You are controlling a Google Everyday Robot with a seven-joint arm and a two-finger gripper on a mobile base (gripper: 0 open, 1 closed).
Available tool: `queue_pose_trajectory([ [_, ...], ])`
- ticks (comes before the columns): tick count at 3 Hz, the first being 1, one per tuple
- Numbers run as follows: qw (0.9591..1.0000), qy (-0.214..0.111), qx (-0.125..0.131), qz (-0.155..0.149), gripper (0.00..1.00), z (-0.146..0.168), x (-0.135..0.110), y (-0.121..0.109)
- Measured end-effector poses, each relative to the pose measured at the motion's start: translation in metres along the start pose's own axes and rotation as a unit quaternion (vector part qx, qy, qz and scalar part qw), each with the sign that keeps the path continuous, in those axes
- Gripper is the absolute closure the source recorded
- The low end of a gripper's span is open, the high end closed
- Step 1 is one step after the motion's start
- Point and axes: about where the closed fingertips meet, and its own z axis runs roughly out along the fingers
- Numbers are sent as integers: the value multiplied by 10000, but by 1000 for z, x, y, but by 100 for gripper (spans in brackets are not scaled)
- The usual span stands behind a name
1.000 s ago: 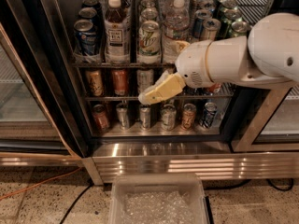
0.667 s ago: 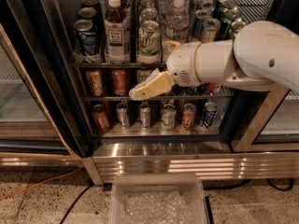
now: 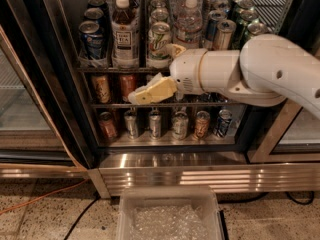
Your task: Pick blue plastic bottle from top shelf of fridge
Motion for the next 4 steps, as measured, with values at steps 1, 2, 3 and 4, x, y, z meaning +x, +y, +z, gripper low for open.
queue_pose_trajectory([
  [1,9974,-485,199,490,0,35,-12,8],
  [2,9921,-560,601,944,0,53,-18,23],
  [3,9853,-548,1081,1200,0,61,-23,41],
  [4,9775,-531,1609,1255,0,69,-29,50],
])
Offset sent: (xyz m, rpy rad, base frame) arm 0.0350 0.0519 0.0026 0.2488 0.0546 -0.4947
